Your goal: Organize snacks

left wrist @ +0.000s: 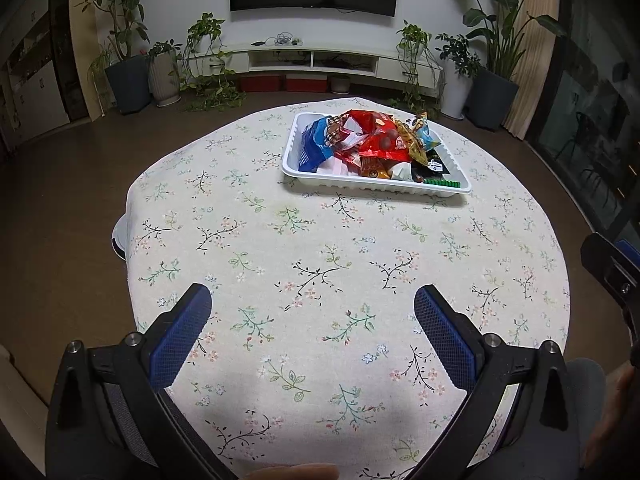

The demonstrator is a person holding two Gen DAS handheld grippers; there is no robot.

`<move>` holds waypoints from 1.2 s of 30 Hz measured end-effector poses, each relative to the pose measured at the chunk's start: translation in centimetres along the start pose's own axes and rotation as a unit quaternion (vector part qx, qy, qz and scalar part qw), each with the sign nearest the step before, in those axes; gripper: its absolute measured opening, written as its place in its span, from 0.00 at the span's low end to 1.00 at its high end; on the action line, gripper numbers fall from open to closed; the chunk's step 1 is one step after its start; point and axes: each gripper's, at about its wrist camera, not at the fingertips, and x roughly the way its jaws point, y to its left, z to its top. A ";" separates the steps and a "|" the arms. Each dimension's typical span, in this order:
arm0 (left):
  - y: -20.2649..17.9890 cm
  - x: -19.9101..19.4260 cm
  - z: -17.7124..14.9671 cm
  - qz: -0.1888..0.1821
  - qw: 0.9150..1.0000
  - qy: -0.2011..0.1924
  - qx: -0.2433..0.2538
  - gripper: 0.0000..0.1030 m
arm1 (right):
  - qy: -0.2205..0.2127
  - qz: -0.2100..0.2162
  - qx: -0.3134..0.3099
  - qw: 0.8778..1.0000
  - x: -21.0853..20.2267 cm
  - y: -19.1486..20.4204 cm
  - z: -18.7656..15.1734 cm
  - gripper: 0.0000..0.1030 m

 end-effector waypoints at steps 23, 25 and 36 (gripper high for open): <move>0.3 0.1 -0.1 0.009 1.000 -0.001 0.001 1.00 | 0.026 0.005 0.000 1.000 0.9 0.4 -0.7 1.00; 0.3 0.1 -0.1 0.009 1.000 -0.001 0.002 1.00 | 0.028 0.006 0.001 1.000 1.0 0.5 -0.7 1.00; 0.1 0.0 -0.2 0.011 1.000 -0.002 0.006 1.00 | 0.036 0.007 0.004 0.999 1.1 0.3 -1.0 1.00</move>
